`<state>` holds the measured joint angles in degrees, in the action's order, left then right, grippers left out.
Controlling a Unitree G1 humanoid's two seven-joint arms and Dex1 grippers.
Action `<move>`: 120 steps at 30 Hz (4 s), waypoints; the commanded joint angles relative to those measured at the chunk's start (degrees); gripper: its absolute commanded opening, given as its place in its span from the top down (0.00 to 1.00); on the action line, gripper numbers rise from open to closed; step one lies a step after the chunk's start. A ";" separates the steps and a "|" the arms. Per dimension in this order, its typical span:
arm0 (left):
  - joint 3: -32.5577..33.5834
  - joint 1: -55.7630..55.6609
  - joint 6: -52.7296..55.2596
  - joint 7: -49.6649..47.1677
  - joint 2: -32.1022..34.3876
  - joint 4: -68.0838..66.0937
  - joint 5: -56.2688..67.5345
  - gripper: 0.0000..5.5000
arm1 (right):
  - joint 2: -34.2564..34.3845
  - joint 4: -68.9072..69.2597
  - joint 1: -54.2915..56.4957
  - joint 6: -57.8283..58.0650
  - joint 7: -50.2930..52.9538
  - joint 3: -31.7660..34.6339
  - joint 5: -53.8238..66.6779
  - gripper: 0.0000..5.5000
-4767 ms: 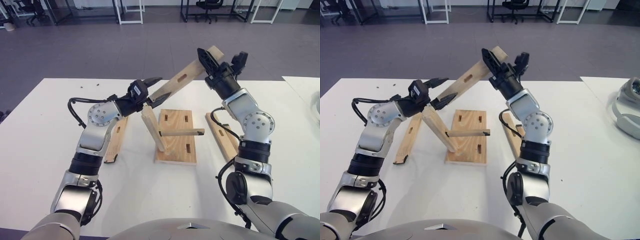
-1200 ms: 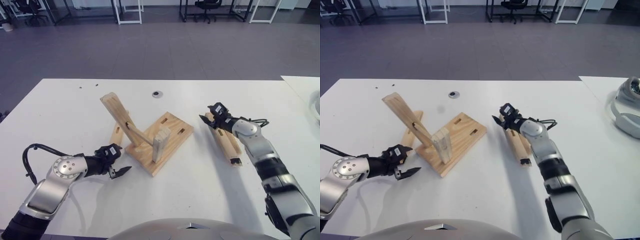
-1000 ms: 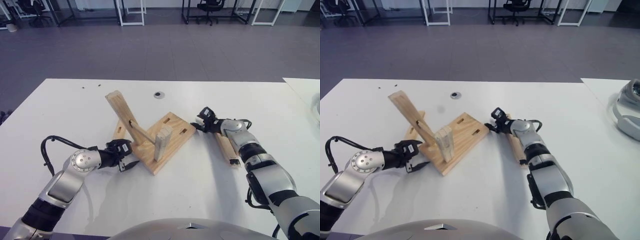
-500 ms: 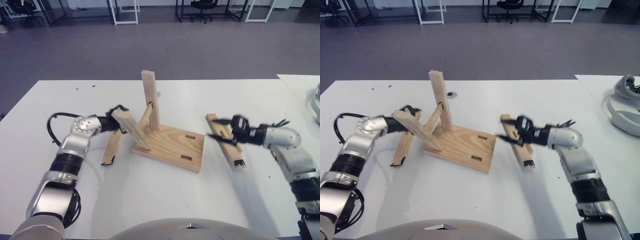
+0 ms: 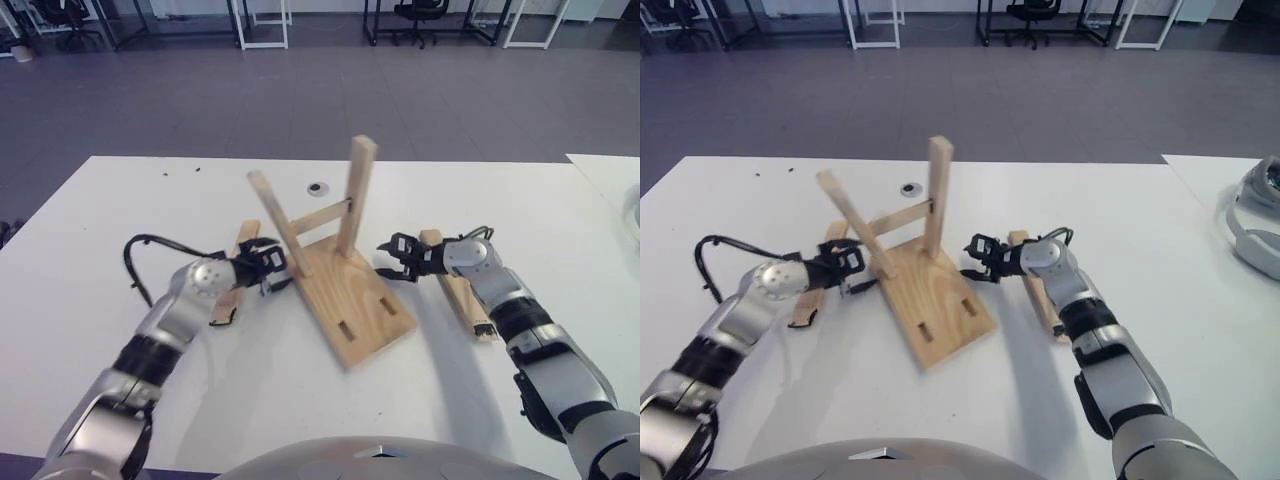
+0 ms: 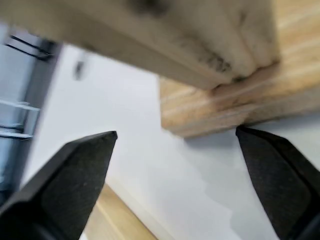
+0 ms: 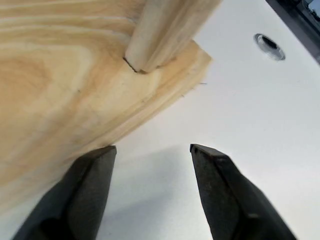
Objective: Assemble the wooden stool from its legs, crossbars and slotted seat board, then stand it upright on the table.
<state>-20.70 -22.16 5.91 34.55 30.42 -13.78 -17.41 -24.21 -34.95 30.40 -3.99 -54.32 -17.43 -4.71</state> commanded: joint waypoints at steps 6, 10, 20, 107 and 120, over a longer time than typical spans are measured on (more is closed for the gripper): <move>4.68 7.24 0.78 -3.85 -0.95 5.74 1.63 0.20 | 2.04 38.63 -18.99 23.36 25.21 23.01 5.62 0.50; 4.52 17.10 7.07 0.46 2.35 19.63 1.49 0.20 | 1.85 41.93 -26.25 31.34 28.18 33.03 11.27 0.50; 0.29 21.79 15.87 4.79 2.33 30.64 1.12 0.20 | 1.41 36.41 -30.80 33.28 26.89 33.60 17.08 0.50; 42.49 13.11 15.70 -13.60 -4.78 6.08 61.04 0.93 | 3.17 40.63 -31.83 -4.15 31.42 9.58 1.86 0.50; 45.87 15.21 24.36 -20.70 -11.53 15.51 65.51 0.93 | 4.01 38.64 -32.21 -6.44 31.53 8.54 -0.25 0.50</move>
<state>24.91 -7.25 28.72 15.14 19.46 0.52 47.72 -20.61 4.38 -2.08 -10.19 -23.11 -8.59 -4.51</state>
